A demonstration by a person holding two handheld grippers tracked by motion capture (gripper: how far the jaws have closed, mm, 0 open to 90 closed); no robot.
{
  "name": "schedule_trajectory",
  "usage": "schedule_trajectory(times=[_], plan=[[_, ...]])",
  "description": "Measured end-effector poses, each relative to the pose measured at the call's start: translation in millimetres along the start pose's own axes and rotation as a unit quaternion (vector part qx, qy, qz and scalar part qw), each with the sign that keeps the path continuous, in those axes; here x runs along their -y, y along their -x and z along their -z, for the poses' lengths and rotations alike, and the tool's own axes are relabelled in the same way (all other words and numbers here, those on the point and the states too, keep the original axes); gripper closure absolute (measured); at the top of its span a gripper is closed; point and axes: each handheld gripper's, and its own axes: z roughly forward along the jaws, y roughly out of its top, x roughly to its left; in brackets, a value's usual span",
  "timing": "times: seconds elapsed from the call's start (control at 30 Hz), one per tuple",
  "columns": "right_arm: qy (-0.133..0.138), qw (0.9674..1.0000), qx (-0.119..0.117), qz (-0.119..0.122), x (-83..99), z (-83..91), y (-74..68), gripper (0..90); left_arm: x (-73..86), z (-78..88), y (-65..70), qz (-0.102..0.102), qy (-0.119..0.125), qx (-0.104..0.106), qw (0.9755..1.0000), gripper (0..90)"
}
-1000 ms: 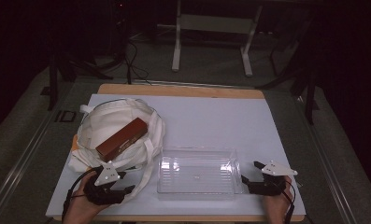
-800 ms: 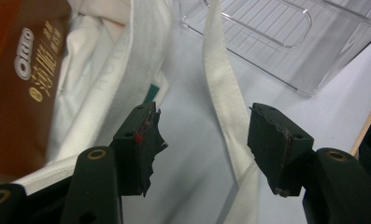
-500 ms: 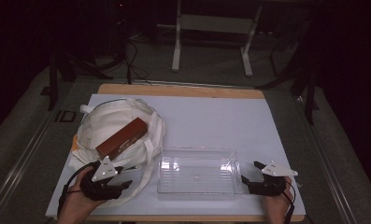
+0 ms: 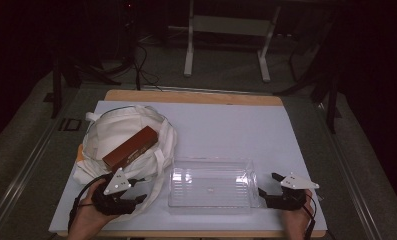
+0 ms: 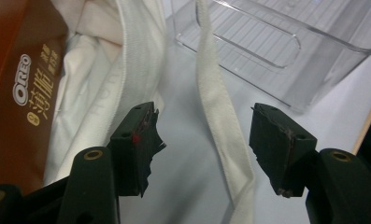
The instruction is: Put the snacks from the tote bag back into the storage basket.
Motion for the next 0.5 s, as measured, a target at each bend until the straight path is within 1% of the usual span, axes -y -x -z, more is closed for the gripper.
schedule_trajectory(times=[0.13,0.27,0.37,0.5], plan=[[0.000,1.0000,0.000,0.000,0.0,0.1,-0.1,17.7,-0.6,2.0,-0.5,-0.003,0.001,0.002,1.0000,41.7],[0.000,1.0000,0.000,-0.001,0.0,-0.1,0.2,17.7,-4.7,7.9,-3.5,-0.008,-0.001,0.000,1.0000,41.7],[0.000,1.0000,0.001,0.000,0.0,0.0,-0.1,17.8,-7.6,10.4,-5.1,-0.018,-0.007,-0.004,0.9998,41.4],[0.000,1.0000,0.000,-0.001,0.0,-0.1,0.1,17.7,-10.0,13.5,-7.8,-0.019,-0.006,-0.004,0.9998,41.2]])
